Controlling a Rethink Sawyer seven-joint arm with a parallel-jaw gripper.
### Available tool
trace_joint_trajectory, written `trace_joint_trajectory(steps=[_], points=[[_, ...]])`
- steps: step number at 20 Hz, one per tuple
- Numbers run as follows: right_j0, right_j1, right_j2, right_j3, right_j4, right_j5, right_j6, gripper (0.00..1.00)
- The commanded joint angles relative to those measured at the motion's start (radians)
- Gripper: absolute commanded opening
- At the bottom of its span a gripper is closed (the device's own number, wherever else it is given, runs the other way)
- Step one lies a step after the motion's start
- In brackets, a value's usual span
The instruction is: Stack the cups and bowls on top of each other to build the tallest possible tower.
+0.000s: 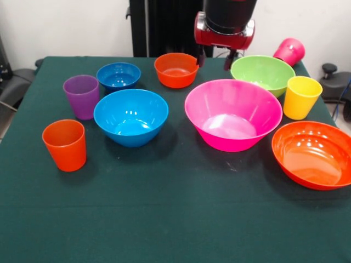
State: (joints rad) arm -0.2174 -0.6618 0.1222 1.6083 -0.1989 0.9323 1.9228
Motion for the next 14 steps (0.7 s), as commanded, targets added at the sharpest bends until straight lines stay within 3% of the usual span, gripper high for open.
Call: trace_joint_trajectory(steps=[1, 14], points=[[-0.026, 0.096, 0.113, -0.085, -0.026, 0.102, -0.129, 1.0], [-0.047, 0.134, 0.132, -0.149, -0.048, 0.122, -0.142, 1.0]])
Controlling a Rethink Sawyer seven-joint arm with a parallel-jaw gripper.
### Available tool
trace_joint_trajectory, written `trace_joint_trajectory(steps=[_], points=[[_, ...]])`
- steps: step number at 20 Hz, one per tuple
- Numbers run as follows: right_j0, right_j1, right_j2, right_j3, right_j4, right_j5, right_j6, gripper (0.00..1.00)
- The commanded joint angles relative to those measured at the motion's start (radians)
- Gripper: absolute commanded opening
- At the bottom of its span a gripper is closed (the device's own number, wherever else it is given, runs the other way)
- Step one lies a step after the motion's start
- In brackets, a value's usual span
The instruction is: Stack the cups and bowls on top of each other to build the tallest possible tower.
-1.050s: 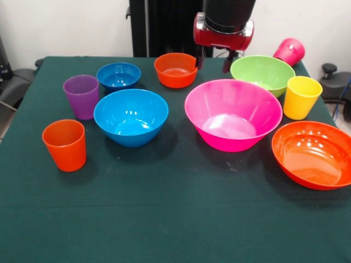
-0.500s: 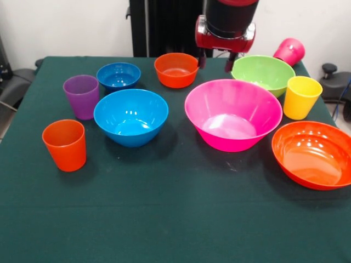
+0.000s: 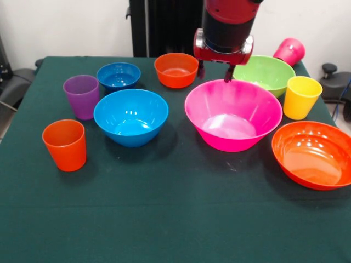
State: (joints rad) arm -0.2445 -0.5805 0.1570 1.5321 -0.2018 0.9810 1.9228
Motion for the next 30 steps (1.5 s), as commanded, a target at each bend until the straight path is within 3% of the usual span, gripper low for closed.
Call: trace_joint_trajectory(steps=[1, 15, 30], points=[[-0.021, 0.055, 0.098, -0.074, -0.044, 0.075, -0.143, 1.0], [-0.034, 0.066, 0.106, -0.072, -0.033, 0.068, -0.15, 1.0], [-0.098, 0.083, 0.156, -0.028, -0.05, 0.006, -0.172, 1.0]])
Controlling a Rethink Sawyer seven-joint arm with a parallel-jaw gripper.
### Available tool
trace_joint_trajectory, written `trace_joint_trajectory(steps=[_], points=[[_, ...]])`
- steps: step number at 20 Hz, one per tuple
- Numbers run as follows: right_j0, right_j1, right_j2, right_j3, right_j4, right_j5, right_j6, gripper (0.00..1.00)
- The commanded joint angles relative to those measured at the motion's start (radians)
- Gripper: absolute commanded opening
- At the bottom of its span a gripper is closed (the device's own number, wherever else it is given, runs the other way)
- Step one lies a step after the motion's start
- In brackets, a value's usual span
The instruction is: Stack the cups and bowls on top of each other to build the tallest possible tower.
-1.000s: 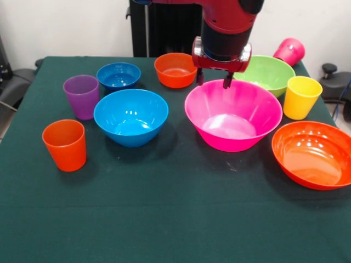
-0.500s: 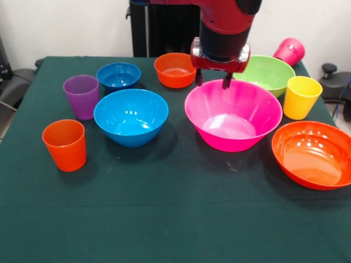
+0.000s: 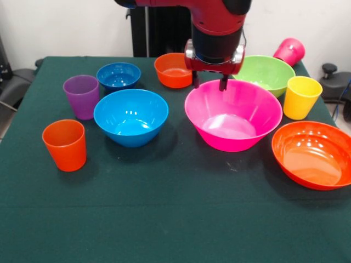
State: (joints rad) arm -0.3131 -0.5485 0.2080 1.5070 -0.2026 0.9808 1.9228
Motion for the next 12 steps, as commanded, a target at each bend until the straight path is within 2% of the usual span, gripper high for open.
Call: trace_joint_trajectory(steps=[1, 12], points=[[-0.03, 0.052, 0.106, -0.003, -0.051, 0.006, -0.171, 1.0], [-0.031, 0.057, 0.113, -0.02, -0.062, 0.022, -0.164, 1.0]])
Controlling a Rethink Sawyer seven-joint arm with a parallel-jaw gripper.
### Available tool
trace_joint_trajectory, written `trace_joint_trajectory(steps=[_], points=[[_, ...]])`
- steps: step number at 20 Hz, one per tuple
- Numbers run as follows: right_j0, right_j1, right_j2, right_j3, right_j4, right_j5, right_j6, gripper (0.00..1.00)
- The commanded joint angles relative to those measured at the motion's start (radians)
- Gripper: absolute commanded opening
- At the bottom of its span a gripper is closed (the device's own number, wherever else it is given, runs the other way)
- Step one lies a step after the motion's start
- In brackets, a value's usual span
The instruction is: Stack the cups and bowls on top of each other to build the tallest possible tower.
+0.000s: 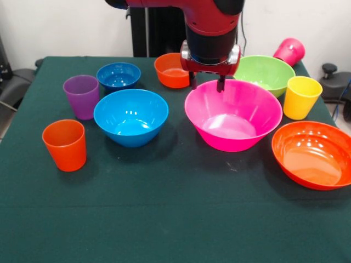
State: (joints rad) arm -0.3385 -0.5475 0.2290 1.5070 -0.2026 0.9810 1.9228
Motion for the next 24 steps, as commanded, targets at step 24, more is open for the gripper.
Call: trace_joint_trajectory(steps=[24], points=[[-0.049, 0.058, 0.121, -0.013, -0.07, 0.053, -0.182, 1.0]])
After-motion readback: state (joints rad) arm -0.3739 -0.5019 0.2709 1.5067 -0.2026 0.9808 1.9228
